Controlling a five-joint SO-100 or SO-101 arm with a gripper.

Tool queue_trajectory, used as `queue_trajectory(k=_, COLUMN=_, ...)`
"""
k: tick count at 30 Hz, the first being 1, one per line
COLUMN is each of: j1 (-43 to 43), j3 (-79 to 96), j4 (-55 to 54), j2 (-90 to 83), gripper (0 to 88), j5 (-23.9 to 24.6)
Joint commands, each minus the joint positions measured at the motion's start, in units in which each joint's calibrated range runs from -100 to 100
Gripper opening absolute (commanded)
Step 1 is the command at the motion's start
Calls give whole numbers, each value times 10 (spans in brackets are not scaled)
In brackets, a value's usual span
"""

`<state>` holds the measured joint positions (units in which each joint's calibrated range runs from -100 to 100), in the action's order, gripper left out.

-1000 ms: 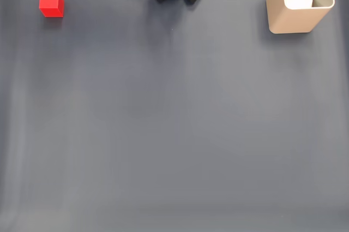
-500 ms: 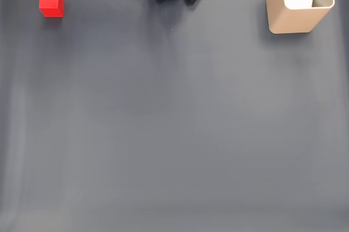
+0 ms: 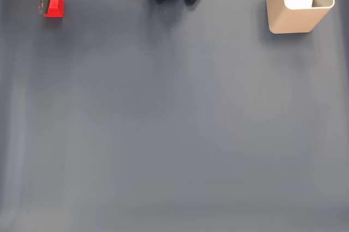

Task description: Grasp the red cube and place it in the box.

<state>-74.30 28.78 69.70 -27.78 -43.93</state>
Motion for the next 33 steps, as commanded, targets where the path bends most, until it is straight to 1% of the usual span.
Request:
queue_trajectory(k=1, j1=-8, j3=-7, j4=-1, j2=-21, gripper=578, j5=2)
queue_trajectory(k=8, j1=-7, j3=-6, j4=-4, j2=-17, gripper=629, j5=7)
queue_trajectory(k=33, j1=35, j3=-18, j4=-74, j2=64, gripper=639, j5=32)
